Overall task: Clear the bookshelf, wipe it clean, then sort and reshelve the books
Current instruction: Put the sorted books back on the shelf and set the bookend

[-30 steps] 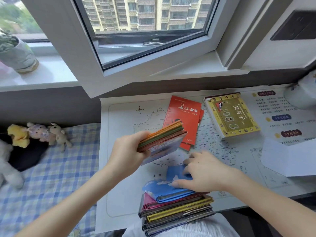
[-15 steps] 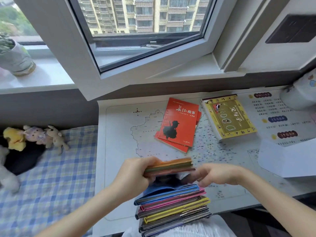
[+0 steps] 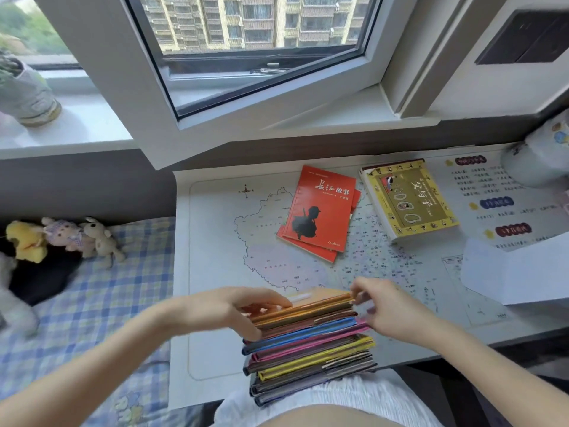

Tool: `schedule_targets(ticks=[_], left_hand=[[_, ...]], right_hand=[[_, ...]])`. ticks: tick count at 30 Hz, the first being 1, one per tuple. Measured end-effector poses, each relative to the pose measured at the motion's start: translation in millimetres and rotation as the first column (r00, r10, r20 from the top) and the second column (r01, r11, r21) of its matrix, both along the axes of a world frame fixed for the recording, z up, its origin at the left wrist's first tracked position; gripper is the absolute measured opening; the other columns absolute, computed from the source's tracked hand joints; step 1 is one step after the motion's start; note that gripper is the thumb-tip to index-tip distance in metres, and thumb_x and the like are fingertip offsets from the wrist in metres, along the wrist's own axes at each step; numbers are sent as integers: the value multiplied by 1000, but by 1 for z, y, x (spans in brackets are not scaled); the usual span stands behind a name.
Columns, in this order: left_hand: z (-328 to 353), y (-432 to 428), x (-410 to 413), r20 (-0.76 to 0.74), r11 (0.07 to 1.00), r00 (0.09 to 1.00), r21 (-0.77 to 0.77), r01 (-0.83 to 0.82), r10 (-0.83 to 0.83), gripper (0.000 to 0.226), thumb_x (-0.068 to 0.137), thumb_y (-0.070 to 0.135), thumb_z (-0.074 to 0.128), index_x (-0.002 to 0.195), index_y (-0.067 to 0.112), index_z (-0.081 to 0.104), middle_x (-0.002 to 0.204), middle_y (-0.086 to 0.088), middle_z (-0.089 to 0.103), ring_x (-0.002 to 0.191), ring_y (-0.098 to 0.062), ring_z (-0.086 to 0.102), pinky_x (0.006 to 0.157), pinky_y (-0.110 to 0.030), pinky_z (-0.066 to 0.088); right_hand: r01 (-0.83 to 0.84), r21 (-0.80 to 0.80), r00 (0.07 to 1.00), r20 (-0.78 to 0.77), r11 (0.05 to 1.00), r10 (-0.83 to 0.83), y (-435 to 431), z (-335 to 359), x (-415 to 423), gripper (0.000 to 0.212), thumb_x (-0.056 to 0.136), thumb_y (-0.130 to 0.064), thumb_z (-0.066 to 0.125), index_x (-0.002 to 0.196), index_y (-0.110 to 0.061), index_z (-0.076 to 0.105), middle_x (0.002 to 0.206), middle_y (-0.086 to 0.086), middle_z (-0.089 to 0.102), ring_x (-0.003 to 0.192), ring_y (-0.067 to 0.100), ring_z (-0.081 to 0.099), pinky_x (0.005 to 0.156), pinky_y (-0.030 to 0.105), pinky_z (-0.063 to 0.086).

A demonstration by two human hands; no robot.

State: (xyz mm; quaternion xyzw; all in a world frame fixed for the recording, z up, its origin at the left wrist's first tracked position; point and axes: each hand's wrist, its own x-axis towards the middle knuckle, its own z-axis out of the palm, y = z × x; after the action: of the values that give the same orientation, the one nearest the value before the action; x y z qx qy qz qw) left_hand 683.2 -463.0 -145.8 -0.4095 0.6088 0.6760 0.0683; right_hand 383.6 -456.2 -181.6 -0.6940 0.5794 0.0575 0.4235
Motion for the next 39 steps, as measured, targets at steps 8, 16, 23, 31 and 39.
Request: schedule_targets(ticks=[8,16,23,31,39], left_hand=[[-45,48,18,82,938,997,-346,15,14,100,66,5,68,136,50,12,131,31,35,119,18,34,102,-8,30],[-87,95,-4,-136,831,921,-399,-388,365,122,55,62,82,131,68,-13,146,36,15,134,7,34,110,-20,33],[-79,93,-12,-119,829,922,-408,-383,368,108,56,41,76,128,63,-2,133,16,40,121,11,45,103,-13,36],[-75,52,6,36,875,983,-462,-143,180,122,44,56,75,146,20,17,133,36,18,127,0,29,111,-12,19],[-100,114,-36,-138,655,753,-410,-635,644,91,67,24,71,132,-23,29,119,9,54,109,17,50,88,-1,37]], right_hand=[[-339,173,939,6,925,343,9,5,1,124,78,-7,74,146,-29,-28,107,-26,41,65,-31,40,58,1,34],[-193,52,937,307,980,168,22,-20,4,104,65,-18,86,138,-38,15,123,-24,49,111,-15,48,95,8,37],[-27,148,907,418,989,-38,28,-39,6,118,58,-19,85,146,-27,7,128,-15,53,121,3,51,106,24,40],[-11,74,893,450,997,-24,12,-43,5,96,67,2,83,124,-43,20,117,-19,52,102,-23,49,87,0,36],[28,52,830,556,998,-52,19,-50,13,92,56,-27,80,130,-32,26,113,-28,59,111,-6,55,94,13,41]])
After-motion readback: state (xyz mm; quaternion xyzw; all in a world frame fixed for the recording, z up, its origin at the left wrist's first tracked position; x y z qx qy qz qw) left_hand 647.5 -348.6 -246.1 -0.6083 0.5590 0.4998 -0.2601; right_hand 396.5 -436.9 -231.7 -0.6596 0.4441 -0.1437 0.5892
